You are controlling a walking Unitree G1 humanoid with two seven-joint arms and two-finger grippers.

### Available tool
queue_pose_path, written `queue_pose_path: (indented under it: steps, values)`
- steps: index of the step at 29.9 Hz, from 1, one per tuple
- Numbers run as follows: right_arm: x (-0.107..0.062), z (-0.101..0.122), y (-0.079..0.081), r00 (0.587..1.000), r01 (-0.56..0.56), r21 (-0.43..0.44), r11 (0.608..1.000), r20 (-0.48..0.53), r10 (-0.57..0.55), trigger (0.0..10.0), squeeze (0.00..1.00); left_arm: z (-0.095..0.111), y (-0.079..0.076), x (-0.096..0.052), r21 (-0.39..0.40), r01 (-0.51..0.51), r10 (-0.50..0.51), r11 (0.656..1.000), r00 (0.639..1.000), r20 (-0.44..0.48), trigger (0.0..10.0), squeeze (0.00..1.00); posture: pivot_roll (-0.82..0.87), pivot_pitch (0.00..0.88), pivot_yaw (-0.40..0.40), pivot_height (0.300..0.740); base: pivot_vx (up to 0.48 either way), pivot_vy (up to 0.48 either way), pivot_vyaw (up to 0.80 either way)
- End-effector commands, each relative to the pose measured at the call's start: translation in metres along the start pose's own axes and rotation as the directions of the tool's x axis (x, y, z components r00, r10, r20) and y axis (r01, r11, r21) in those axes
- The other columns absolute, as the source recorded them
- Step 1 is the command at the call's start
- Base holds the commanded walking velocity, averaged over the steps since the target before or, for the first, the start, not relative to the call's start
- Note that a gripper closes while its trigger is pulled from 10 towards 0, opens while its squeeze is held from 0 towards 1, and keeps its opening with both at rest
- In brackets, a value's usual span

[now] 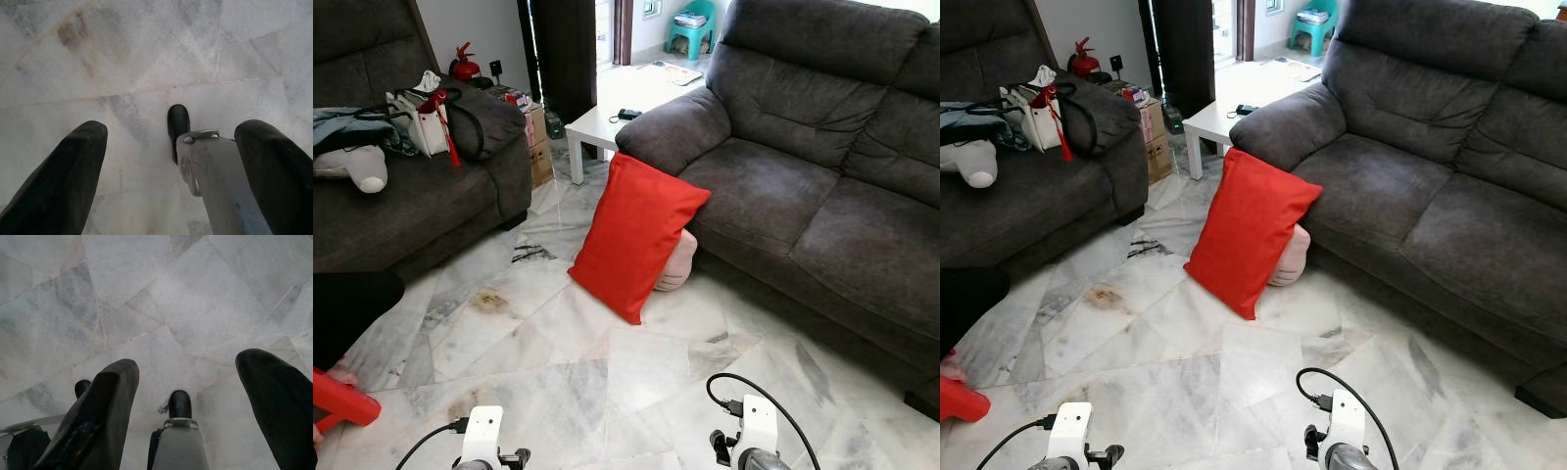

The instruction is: Move the pillow to the sofa from floor

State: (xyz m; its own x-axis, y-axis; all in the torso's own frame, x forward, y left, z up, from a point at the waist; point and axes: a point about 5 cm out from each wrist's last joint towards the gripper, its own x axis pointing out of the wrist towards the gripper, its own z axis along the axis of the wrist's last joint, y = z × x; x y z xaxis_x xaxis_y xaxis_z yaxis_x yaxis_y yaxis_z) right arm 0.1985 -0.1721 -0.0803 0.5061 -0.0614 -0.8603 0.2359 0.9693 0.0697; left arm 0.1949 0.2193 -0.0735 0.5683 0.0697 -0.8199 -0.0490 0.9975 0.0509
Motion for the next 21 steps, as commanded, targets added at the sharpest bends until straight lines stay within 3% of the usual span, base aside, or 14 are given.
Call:
queue_pose_path:
  steps: [1,7,21]
  values:
    - [-0.0002,-0.0004,-0.0036,1.0,0.006,-0.024,1.0,0.003,-0.005,10.0,0.0,-0.008,0.0011,-0.0011,-0.03,-0.021,0.02,0.999,1.0,-0.015,10.0,0.0,0.0,0.0,-0.018,0.74,0.0,0.0,0.0]
    - [-0.0003,-0.0021,-0.0038,1.0,0.003,-0.024,1.0,0.003,-0.003,10.0,0.0,-0.0107,0.002,-0.0015,-0.016,-0.026,0.025,1.0,0.999,-0.026,10.0,0.0,-0.01,0.0,-0.015,0.74,0.04,0.0,0.71]
    - [-0.0004,-0.004,-0.0026,1.0,-0.003,0.036,0.999,0.006,0.002,10.0,0.0,-0.0119,0.0029,-0.0019,-0.022,-0.024,0.023,0.999,0.999,-0.024,10.0,0.0,0.0,0.0,-0.018,0.74,0.254,0.0,0.0]
